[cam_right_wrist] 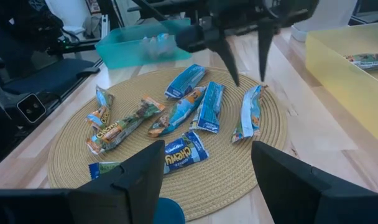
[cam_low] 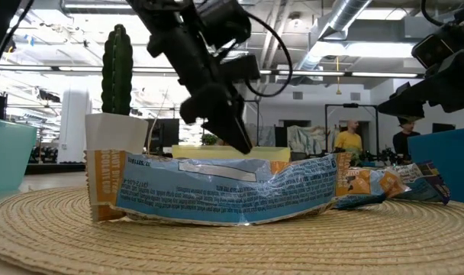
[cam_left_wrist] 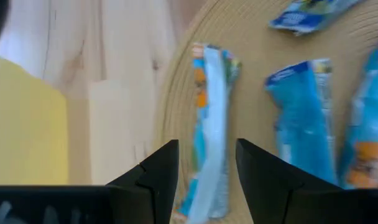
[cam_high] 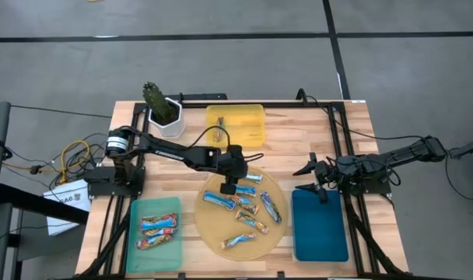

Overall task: Pick and place Granola Bars by type
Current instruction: Put the yellow granola bar into the yellow bin

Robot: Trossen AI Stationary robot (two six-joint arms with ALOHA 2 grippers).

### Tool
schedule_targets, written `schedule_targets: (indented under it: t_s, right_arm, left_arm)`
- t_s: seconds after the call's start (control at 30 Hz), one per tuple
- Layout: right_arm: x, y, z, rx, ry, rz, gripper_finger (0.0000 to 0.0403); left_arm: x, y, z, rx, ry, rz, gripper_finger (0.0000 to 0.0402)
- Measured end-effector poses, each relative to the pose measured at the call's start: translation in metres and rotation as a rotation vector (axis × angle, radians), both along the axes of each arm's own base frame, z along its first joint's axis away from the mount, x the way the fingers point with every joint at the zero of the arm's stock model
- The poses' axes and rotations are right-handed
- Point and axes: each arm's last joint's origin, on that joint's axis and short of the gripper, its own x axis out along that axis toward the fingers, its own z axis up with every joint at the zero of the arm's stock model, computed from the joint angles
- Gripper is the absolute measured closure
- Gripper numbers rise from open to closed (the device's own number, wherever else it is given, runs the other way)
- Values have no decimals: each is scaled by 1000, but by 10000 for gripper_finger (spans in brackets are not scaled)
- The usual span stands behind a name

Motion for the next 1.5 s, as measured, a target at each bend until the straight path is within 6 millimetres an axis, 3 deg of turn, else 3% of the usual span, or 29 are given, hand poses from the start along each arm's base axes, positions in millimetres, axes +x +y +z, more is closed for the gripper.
schedule_targets:
  t_s: [0.47, 0.7, 0.9, 1.27, 1.5]
  right_arm:
    - [0, 0, 0, 0, -1, 0, 168]
    - [0, 0, 0, 0, 0, 0, 168]
    - [0, 0, 0, 0, 1, 0, 168]
    - [0, 0, 0, 0, 0, 0, 168]
    - [0, 0, 0, 0, 0, 0, 168]
  left_arm:
    - [4, 2, -19, -12, 107, -38, 248]
    - [4, 9, -18, 15, 100, -23, 248]
    - [7, 9, -35, -21, 131, -14, 248]
    - [11, 10, -33, 4, 131, 3, 250]
    - [12, 11, -31, 5, 135, 4, 308]
